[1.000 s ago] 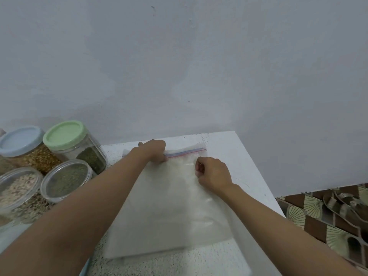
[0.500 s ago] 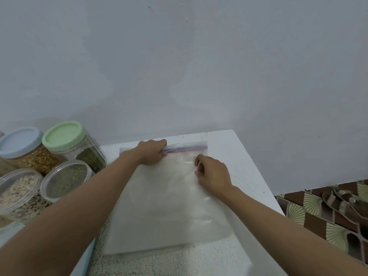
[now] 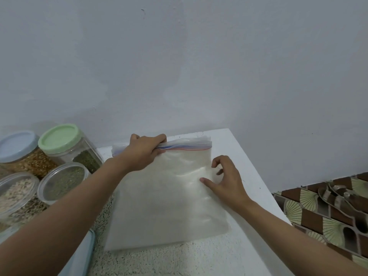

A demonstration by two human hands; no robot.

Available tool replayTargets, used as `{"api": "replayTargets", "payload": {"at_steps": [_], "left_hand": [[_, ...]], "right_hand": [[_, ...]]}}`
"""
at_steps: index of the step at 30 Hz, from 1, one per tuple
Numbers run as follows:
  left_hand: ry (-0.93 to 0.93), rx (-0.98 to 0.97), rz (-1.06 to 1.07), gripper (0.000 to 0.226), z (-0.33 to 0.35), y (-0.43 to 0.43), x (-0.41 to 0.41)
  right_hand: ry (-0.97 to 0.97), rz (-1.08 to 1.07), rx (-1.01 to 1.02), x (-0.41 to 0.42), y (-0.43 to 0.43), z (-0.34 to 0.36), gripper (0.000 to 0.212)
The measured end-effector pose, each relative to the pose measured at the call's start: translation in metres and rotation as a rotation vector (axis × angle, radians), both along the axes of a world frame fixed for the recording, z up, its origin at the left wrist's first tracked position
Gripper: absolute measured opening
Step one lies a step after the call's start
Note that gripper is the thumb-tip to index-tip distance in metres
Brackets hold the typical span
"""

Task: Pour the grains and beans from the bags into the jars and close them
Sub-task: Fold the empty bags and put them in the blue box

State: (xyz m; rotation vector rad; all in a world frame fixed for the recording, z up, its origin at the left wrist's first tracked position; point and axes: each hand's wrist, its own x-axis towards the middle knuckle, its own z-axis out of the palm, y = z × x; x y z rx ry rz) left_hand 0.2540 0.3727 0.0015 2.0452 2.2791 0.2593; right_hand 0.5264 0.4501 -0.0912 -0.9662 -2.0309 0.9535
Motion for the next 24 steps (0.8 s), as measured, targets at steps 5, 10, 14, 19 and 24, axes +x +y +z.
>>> {"api": "replayTargets", "payload": {"at_steps": [5,10,14,19,24], "left_hand": [[0.03,0.081,-0.022,0.009,0.003,-0.015,0.01],[-0.009,0.161,-0.041,0.008,0.002,-0.042,0.023],[-0.043,0.182,-0.039,0.017,0.0,-0.064,0.035],[0.031,0.2,-0.017,0.013,-0.009,-0.09,0.051],[0.091,0.242,0.019,0.014,-0.024,-0.109,0.066]], "right_hand": [[-0.157,-0.095,-0.158,-0.005,0.007,0.003,0.087],[-0.213,-0.042,-0.128,-0.011,0.009,0.011,0.074],[-0.195,-0.045,-0.093,-0.011,0.004,0.011,0.037],[-0.261,-0.044,-0.03,-0.002,0.006,0.016,0.023],[-0.217,-0.067,-0.239,0.007,0.004,0.027,0.028]]}}
